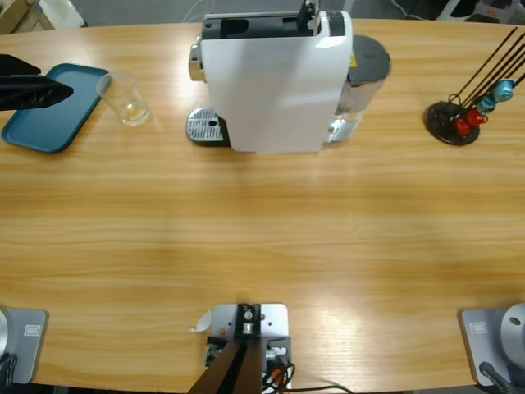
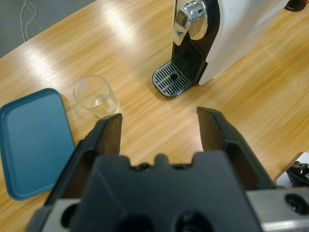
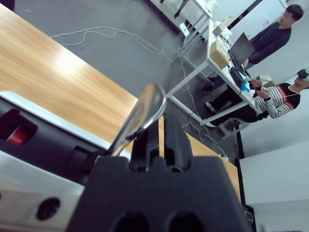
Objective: Pour coffee
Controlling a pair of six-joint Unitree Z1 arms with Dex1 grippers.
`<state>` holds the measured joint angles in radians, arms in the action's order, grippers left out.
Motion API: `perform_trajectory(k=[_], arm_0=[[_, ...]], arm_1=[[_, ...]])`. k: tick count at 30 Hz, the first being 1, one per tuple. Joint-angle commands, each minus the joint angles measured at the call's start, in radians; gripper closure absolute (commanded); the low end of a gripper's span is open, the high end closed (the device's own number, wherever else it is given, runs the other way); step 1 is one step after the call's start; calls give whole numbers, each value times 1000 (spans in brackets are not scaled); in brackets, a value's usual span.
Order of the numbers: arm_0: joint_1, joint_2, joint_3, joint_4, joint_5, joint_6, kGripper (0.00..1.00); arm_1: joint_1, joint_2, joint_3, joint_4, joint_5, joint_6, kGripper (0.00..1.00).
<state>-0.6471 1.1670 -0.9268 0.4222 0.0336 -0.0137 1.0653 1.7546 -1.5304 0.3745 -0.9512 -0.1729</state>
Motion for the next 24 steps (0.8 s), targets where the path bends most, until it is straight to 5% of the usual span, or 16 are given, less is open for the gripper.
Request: perform_trajectory(k=[1, 24], arm_0=[[-9, 14, 31, -8, -11, 12, 340], [-9, 28, 31, -7, -11, 12, 340]], arm_1=[[14, 101, -27, -12, -2, -23, 1000], [110, 238, -85, -12, 68, 8, 1000]])
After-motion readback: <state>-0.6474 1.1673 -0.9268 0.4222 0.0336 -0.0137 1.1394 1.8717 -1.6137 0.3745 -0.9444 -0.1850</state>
